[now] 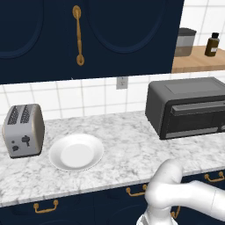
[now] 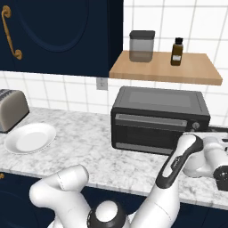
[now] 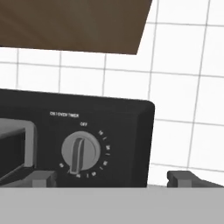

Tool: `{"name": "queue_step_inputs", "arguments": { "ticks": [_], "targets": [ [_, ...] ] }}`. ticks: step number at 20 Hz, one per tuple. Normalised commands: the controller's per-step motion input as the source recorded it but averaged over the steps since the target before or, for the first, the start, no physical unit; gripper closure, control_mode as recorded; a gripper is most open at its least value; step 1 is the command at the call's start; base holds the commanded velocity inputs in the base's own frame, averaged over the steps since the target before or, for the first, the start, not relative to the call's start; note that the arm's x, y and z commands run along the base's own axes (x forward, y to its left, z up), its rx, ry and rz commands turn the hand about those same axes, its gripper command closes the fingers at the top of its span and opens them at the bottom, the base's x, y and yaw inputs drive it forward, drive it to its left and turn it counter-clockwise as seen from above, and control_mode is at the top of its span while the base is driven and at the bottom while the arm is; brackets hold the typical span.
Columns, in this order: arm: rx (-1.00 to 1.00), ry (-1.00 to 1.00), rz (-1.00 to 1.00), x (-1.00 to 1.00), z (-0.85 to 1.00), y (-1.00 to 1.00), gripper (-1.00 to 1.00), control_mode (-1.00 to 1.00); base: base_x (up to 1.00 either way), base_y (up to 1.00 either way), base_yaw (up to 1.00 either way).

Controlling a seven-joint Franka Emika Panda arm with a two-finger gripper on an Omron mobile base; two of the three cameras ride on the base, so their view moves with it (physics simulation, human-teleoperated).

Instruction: Pick up the kebab skewer and baguette bread, and place them inside the toaster oven. Close the toaster oven door and start by setting the timer.

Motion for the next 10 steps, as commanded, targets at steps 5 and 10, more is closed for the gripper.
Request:
{"name": "queue_step_inputs", "arguments": {
  "ticks": [5, 10],
  "targets": [
    [-0.01, 0.01, -0.19, 0.05, 0.00, -0.04, -1.00, -1.00, 0.00, 0.00, 0.00],
    [0.00, 0.00, -0.12, 0.12, 0.00, -0.24, -1.00, -1.00, 0.00, 0.00, 0.00]
  ]
}}
